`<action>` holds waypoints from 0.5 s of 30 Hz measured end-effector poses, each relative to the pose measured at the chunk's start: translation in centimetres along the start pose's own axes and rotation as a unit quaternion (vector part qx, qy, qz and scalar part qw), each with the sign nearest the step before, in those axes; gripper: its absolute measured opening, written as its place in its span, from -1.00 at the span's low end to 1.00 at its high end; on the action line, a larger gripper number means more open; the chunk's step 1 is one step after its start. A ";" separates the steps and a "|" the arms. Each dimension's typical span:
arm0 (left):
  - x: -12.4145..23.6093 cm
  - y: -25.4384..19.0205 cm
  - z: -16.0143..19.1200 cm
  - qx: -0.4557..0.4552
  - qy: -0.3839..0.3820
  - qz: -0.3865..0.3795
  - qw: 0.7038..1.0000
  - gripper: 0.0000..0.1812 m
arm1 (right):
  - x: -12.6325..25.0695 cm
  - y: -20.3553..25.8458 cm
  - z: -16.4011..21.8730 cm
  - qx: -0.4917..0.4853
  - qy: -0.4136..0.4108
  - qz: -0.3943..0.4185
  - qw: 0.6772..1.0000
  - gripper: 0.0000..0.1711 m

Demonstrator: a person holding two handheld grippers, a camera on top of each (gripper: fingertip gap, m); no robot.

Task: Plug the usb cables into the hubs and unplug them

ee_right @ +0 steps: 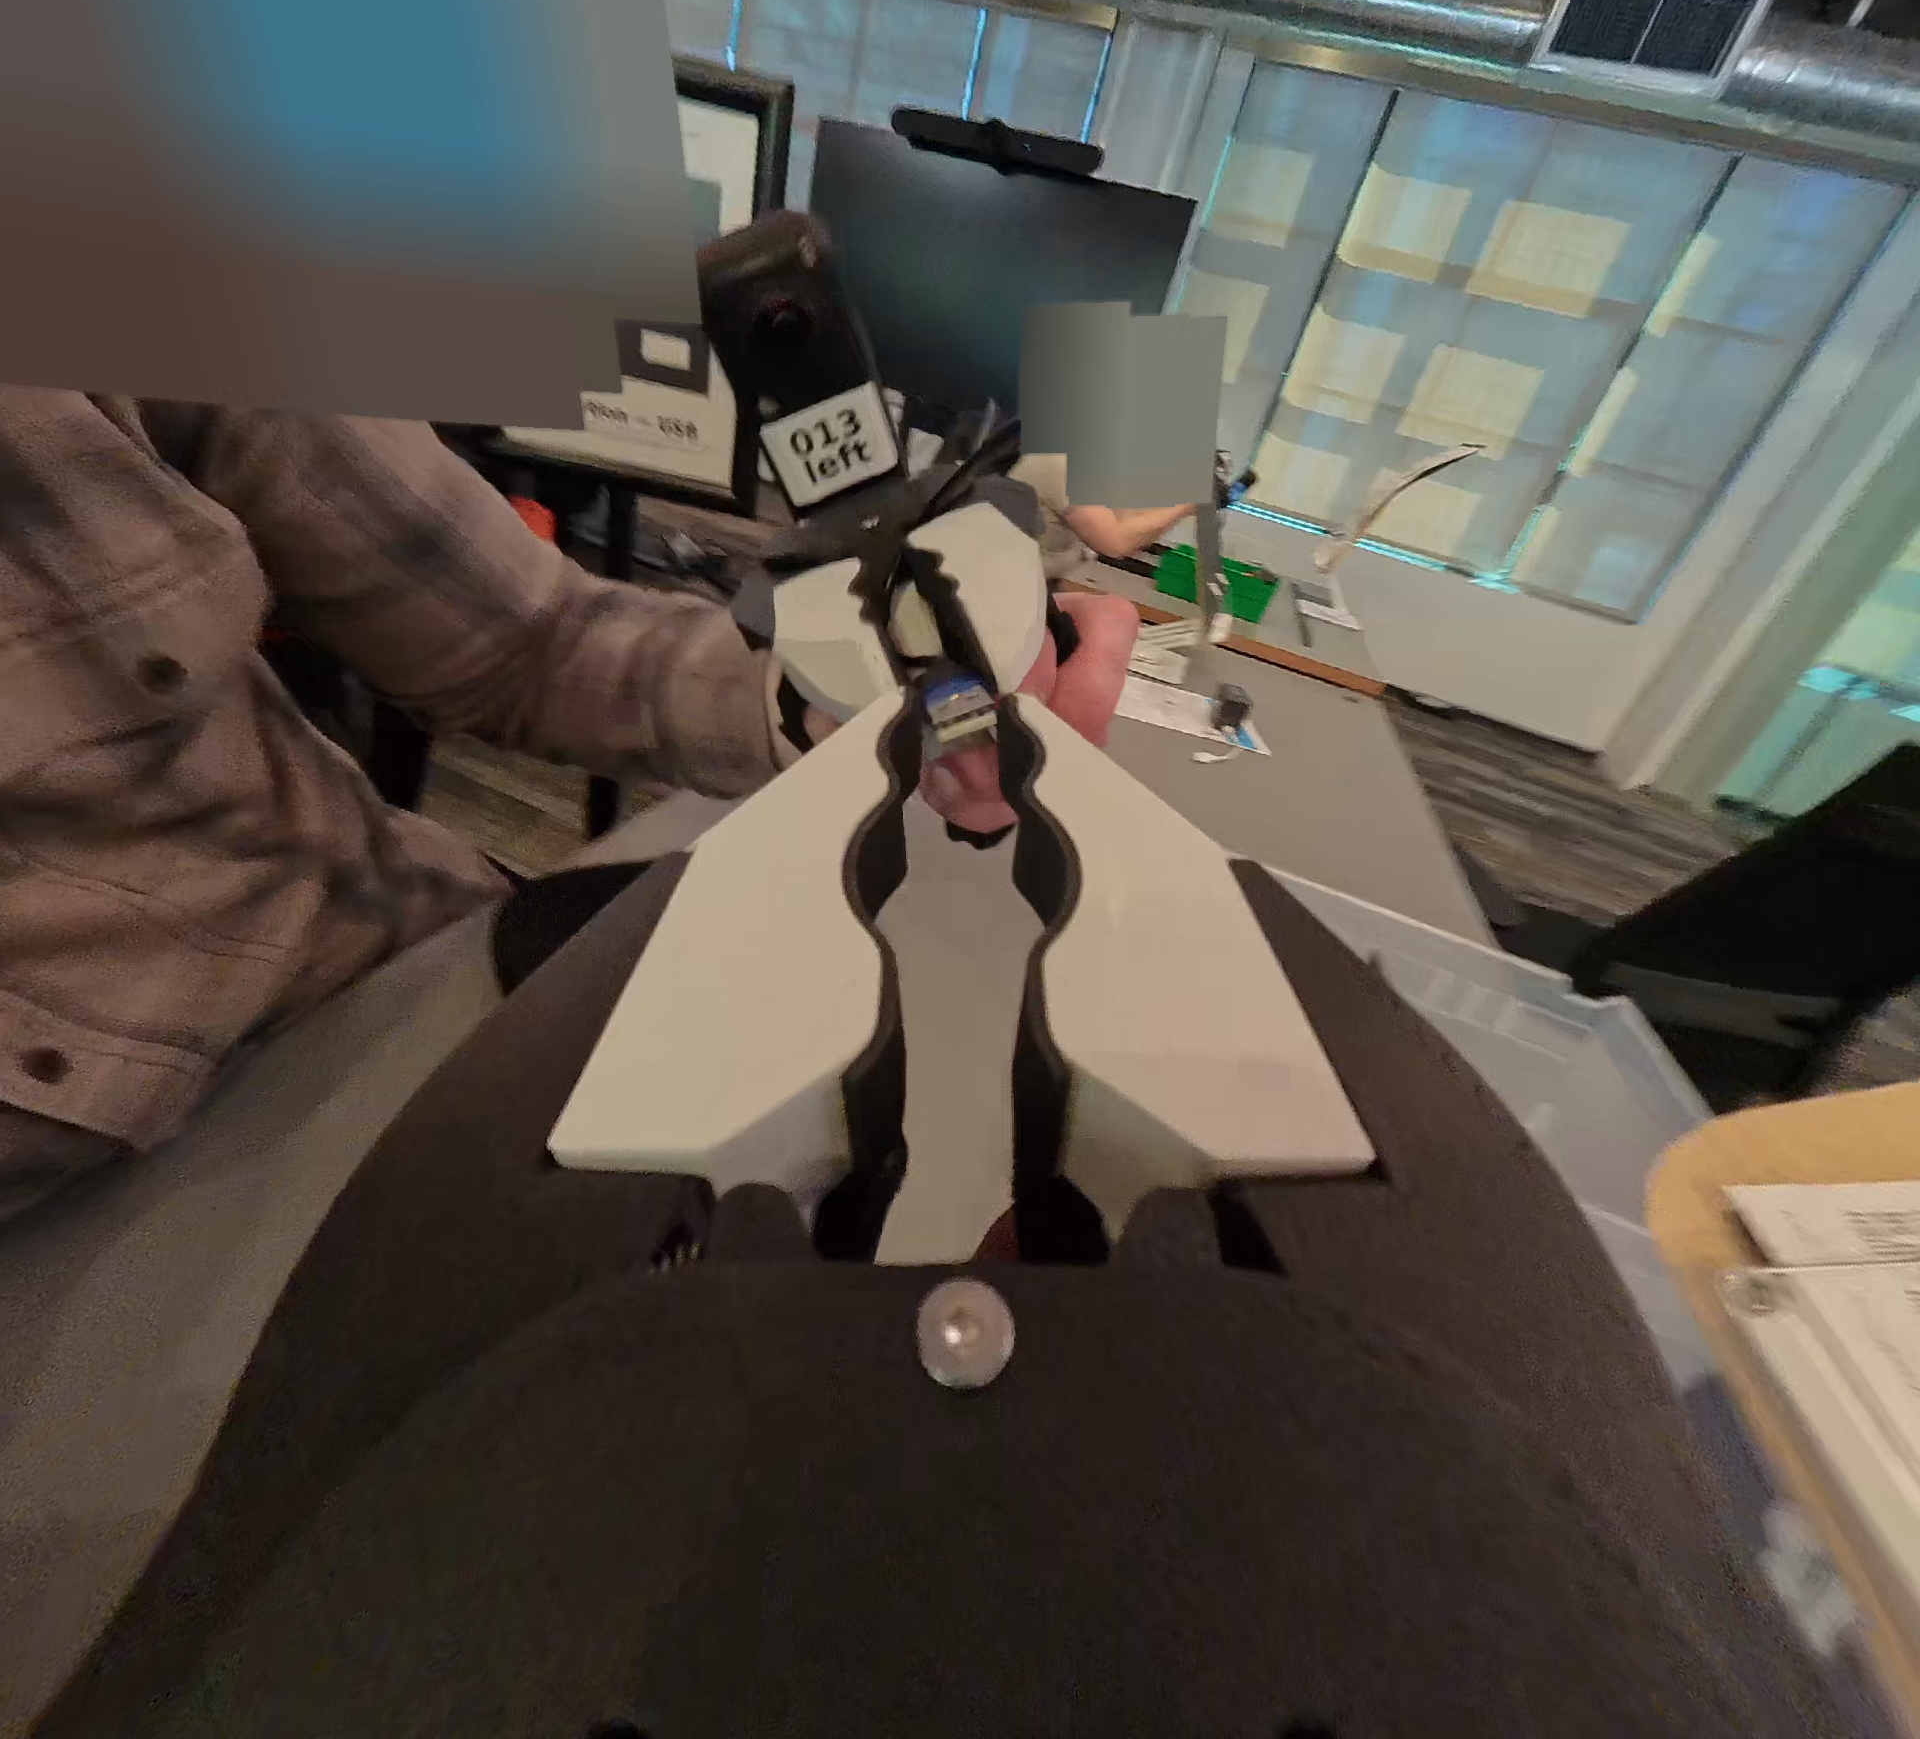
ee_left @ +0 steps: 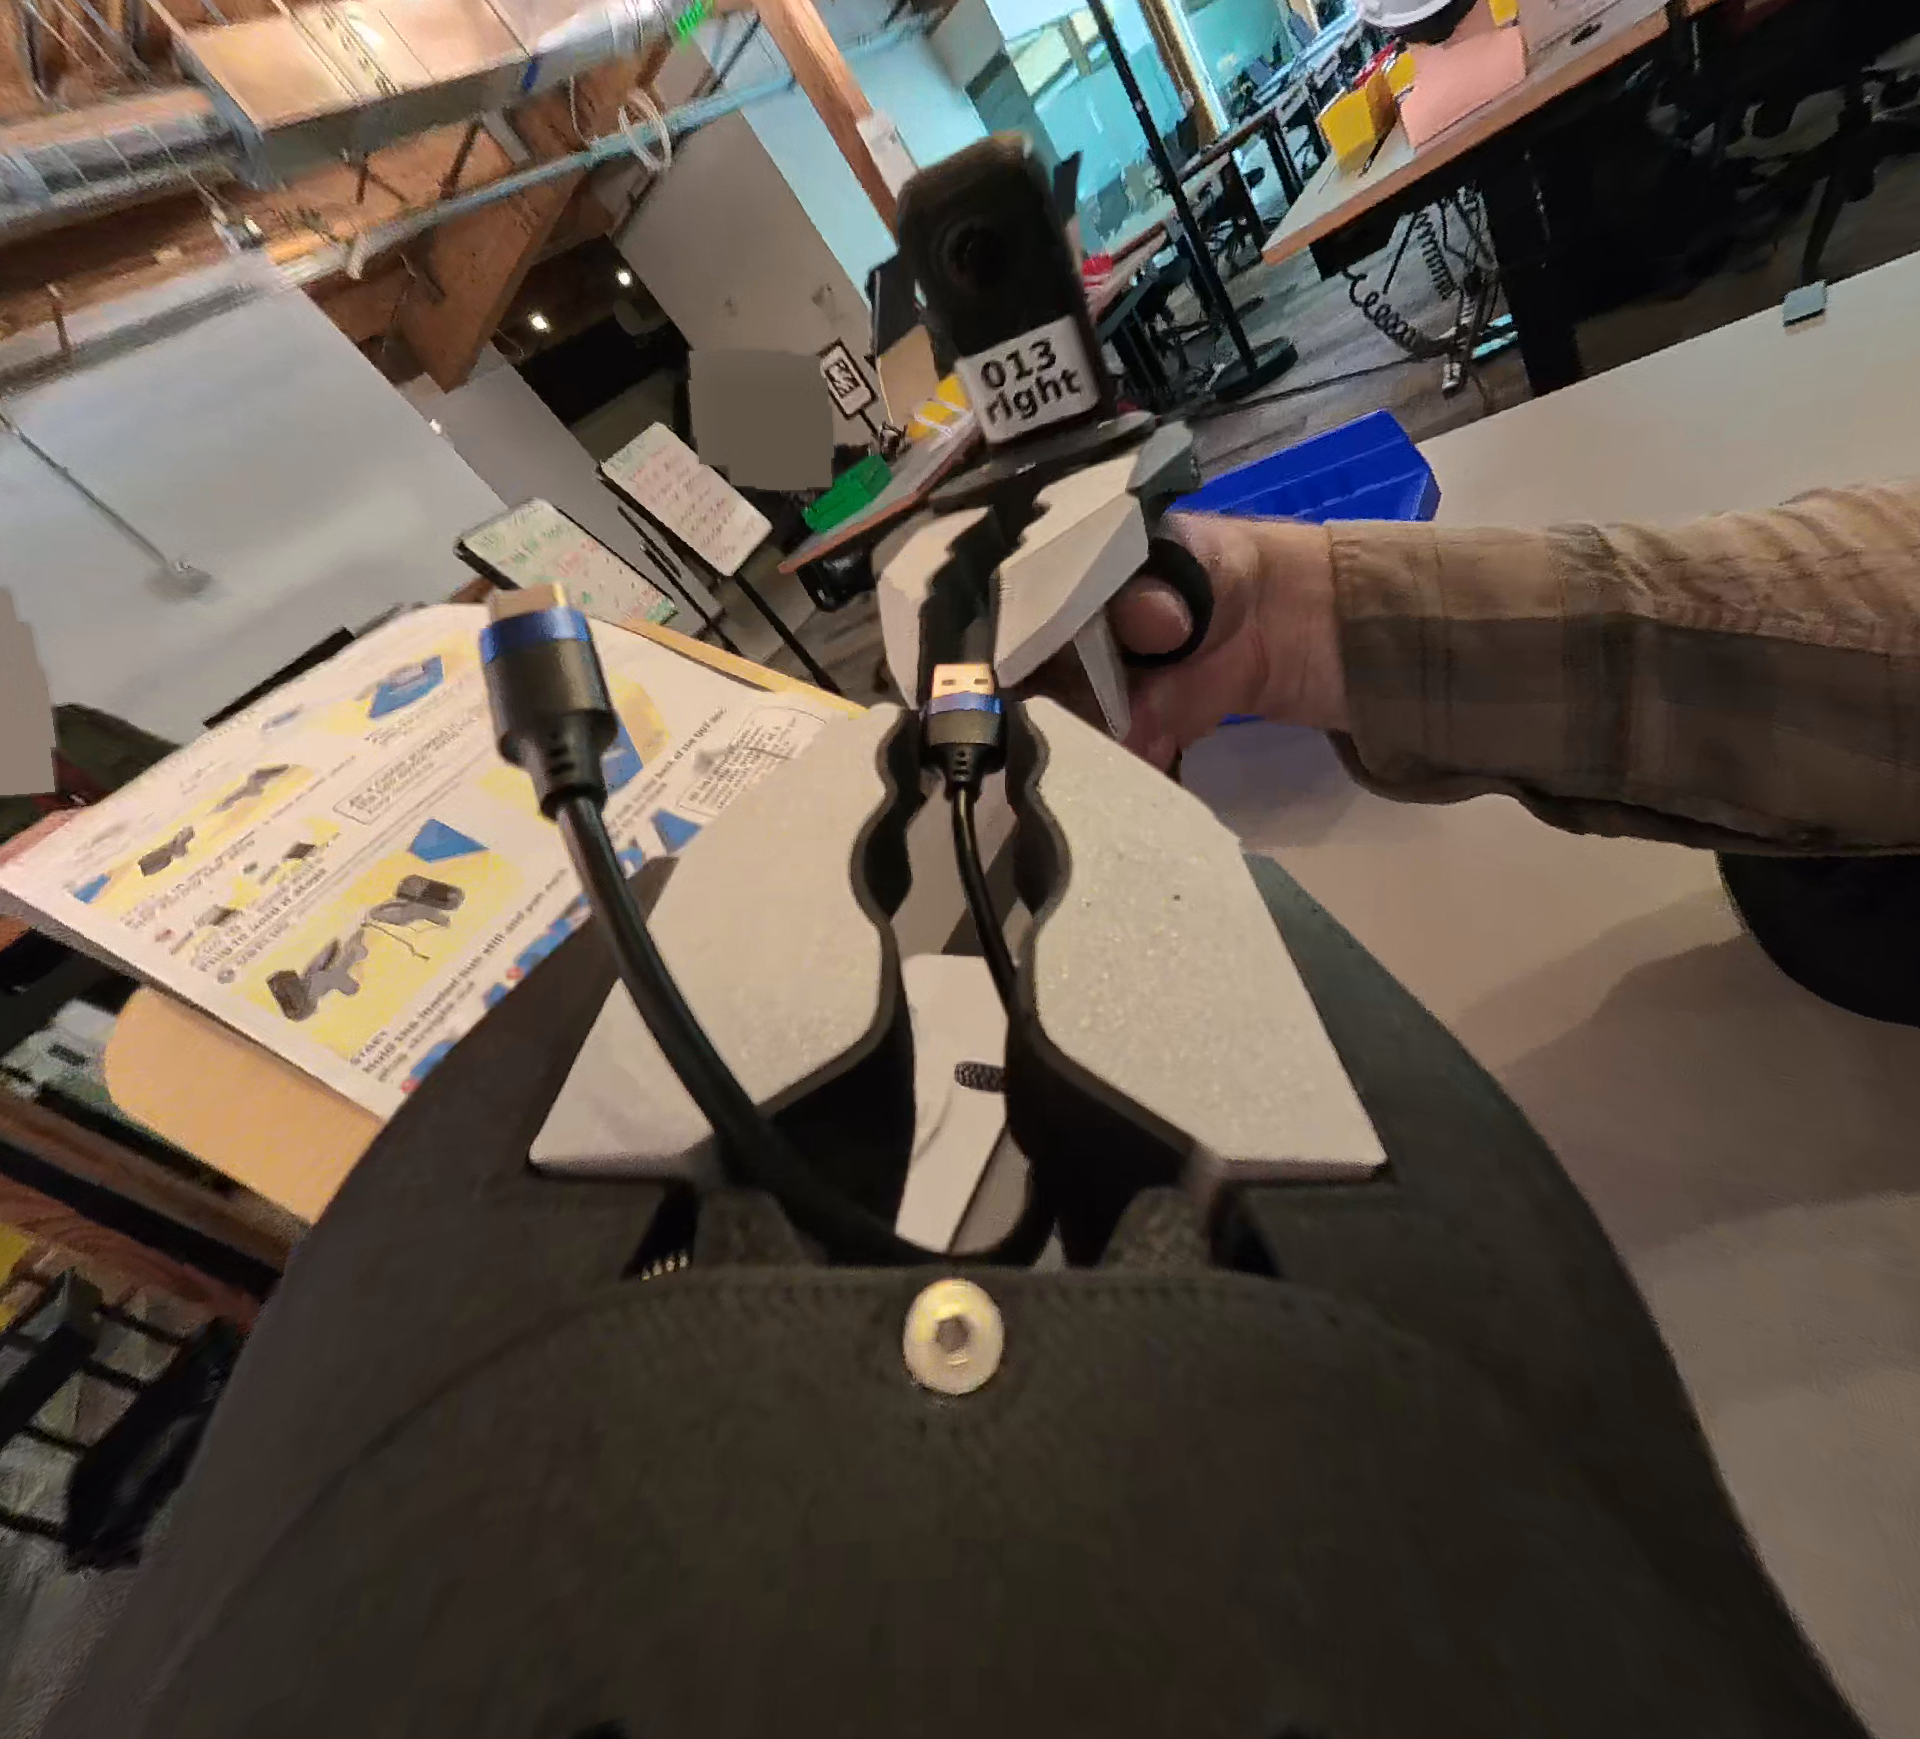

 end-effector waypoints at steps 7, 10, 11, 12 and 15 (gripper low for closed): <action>0.1 1.7 -0.2 0.135 0.087 0.047 0.986 -0.83 | 0.1 -1.4 0.6 0.203 0.258 0.153 0.932 -0.81; 0.2 2.6 -0.3 0.169 0.130 0.039 0.976 -0.83 | 0.0 -2.6 0.5 0.268 0.362 0.210 0.868 -0.80; 0.1 3.0 -0.3 0.173 0.137 0.022 0.975 -0.83 | -0.1 -2.9 0.1 0.290 0.381 0.226 0.848 -0.80; 0.1 3.2 0.0 0.179 0.153 0.012 0.972 -0.83 | -0.1 -3.2 -0.2 0.307 0.402 0.240 0.829 -0.80; 0.0 3.5 0.2 0.206 0.174 -0.003 0.963 -0.83 | -0.8 -3.6 -0.4 0.341 0.426 0.251 0.800 -0.84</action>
Point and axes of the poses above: each gripper's, where its closed fingertips meet, x back along the fingers, z out of its underside, y = z × x across the jaws, the point moved 1 cm from there along x, back along the fingers, and after that the axes turned 14 degrees about -z, right-handed, at the moved point
